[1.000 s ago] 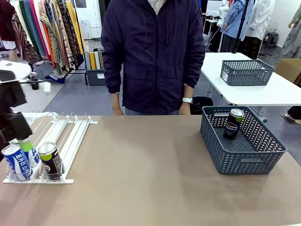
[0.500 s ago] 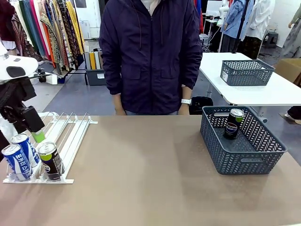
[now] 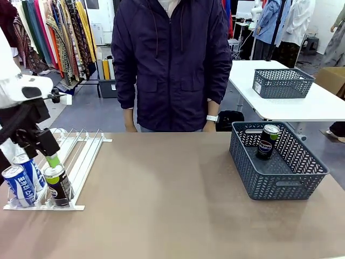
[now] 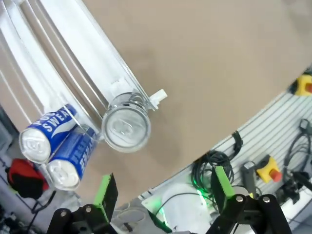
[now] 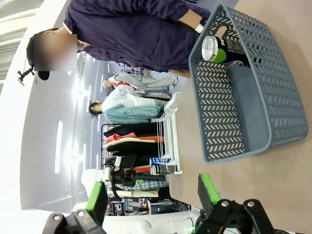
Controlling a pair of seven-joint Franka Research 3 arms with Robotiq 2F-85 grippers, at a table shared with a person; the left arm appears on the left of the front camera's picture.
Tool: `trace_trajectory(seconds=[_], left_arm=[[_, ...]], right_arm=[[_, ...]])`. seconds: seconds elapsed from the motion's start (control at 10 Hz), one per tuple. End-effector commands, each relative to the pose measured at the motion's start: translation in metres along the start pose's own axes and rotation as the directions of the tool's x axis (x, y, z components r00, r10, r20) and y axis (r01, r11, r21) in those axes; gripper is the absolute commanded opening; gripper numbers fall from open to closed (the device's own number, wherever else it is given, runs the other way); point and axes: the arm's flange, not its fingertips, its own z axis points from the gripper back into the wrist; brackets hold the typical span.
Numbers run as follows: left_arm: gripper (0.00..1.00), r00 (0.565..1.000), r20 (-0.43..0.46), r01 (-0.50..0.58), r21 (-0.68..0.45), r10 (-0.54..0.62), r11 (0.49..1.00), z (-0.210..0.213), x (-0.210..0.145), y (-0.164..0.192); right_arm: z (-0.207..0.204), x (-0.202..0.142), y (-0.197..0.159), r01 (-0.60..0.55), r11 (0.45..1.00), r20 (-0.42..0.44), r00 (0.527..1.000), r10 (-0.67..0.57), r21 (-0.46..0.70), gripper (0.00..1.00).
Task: Retrieve and store the cans from the dispenser.
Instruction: Pick up the last remaining can from one row of the Automatic Can Dispenser and place it in the middle of the table.
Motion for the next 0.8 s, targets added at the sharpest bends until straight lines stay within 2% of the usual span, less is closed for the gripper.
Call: trace_trajectory(seconds=[0.0,0.2,0.6,0.7], left_arm=[[1.00,0.996,-0.021,-0.081,0.030,0.081,0.996,-0.024,0.008,0.008],[1.00,0.976,-0.005,-0.213,0.153,0.216,0.965,-0.055,0.016,0.018],[1.00,0.965,0.040,-0.260,0.130,0.257,0.957,-0.091,0.017,0.027],[1.00,0.965,0.026,-0.262,0.119,0.261,0.958,-0.096,0.013,0.028]], right_arm=[[0.001,0.000,0.003,0.003,1.000,0.000,1.000,-0.003,0.008,1.00],[0.001,0.000,0.003,0.003,1.000,0.000,1.000,-0.003,0.008,1.00],[0.001,0.000,0.003,0.003,1.000,0.000,1.000,-0.003,0.008,1.00],[0.001,0.000,0.003,0.003,1.000,0.000,1.000,-0.003,0.008,1.00]])
